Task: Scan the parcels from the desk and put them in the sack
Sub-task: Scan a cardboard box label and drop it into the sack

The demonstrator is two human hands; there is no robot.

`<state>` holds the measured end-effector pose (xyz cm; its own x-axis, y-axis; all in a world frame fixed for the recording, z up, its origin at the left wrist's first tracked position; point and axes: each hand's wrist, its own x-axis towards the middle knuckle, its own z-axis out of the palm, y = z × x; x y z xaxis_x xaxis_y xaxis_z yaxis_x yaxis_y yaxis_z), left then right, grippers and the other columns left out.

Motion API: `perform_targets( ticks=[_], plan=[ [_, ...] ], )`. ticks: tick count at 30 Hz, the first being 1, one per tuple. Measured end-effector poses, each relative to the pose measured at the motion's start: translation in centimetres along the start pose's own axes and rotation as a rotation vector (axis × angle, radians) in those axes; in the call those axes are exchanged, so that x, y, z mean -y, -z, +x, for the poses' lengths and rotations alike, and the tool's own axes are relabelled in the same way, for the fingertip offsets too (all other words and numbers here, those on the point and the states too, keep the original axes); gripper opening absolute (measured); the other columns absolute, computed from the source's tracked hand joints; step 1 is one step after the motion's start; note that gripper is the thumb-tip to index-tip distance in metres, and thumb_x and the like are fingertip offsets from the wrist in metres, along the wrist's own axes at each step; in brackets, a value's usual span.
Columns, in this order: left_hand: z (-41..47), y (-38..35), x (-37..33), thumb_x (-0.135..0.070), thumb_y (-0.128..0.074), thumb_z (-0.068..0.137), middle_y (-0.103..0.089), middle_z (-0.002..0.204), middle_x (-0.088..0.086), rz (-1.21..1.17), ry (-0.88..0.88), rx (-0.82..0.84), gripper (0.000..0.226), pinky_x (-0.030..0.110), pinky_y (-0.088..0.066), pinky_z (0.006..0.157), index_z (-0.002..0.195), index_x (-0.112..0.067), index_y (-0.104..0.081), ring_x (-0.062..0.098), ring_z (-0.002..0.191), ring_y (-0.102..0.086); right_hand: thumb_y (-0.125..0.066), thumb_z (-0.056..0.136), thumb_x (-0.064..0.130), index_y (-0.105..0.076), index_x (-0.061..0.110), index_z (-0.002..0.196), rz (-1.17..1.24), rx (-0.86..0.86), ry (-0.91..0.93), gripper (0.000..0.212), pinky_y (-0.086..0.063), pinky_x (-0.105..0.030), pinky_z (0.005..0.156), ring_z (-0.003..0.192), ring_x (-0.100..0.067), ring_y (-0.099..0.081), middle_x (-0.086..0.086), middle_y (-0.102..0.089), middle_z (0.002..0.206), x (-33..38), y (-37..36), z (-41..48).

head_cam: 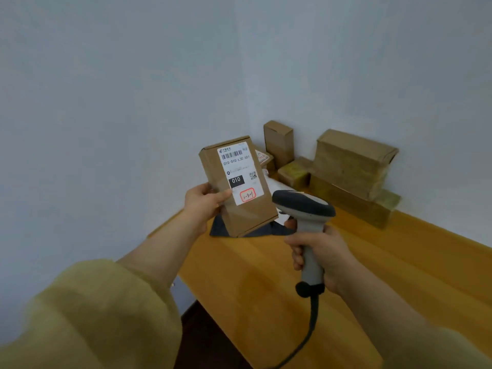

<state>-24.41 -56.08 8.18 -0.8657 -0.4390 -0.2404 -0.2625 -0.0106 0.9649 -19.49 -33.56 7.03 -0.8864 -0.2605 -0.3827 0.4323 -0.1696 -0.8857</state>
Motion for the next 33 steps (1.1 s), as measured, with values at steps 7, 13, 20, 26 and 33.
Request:
perform_targets(
  ticks=[7,13,20,26,33],
  plan=[
    [-4.6,-0.9,-0.8,-0.003,-0.071,0.082,-0.068,0.09,0.0,0.173,-0.068,0.099,0.028,0.031,-0.056,0.068,0.104,-0.015,-0.059,0.012,0.079,-0.065,-0.068,0.08,-0.001,-0.06,0.0,0.099,-0.06,-0.027,0.094,0.021,-0.046,-0.027,0.045,0.044,-0.016,-0.047,-0.003,-0.052,0.052,0.8,1.1,-5.3],
    [-5.7,-1.6,-1.1,-0.001,-0.073,0.08,-0.068,0.102,0.009,0.2,-0.115,0.143,0.034,0.031,-0.057,0.07,0.112,-0.006,-0.061,0.017,0.082,-0.065,-0.069,0.079,0.0,-0.061,0.004,0.087,-0.043,-0.061,0.135,0.012,-0.045,-0.027,0.045,0.043,-0.016,-0.046,-0.004,-0.052,0.052,1.7,0.9,-7.6],
    [-6.0,-1.9,-1.4,0.001,-0.073,0.079,-0.067,0.1,0.005,0.216,-0.164,0.16,0.041,0.023,-0.052,0.064,0.118,-0.005,-0.059,0.012,0.078,-0.063,-0.07,0.078,-0.001,-0.056,0.007,0.076,-0.027,-0.115,0.198,0.016,-0.044,-0.027,0.045,0.042,-0.017,-0.044,-0.004,-0.05,0.05,2.1,0.0,-9.2],
    [-5.8,-1.9,-1.7,-0.001,-0.072,0.08,-0.067,0.1,0.003,0.215,-0.173,0.175,0.043,0.023,-0.053,0.063,0.12,-0.006,-0.058,0.014,0.08,-0.062,-0.069,0.079,-0.001,-0.056,0.007,0.076,-0.053,-0.134,0.247,0.016,-0.044,-0.027,0.044,0.043,-0.018,-0.042,-0.005,-0.049,0.05,2.7,-0.6,-10.1],
    [-5.4,-1.7,-1.9,-0.002,-0.074,0.079,-0.067,0.11,0.007,0.213,-0.178,0.189,0.046,0.026,-0.053,0.066,0.122,-0.007,-0.058,0.019,0.089,-0.063,-0.068,0.08,-0.001,-0.056,0.006,0.077,-0.063,-0.151,0.258,0.014,-0.044,-0.028,0.045,0.044,-0.019,-0.042,-0.007,-0.048,0.051,2.6,-1.1,-10.3]
  ],
)
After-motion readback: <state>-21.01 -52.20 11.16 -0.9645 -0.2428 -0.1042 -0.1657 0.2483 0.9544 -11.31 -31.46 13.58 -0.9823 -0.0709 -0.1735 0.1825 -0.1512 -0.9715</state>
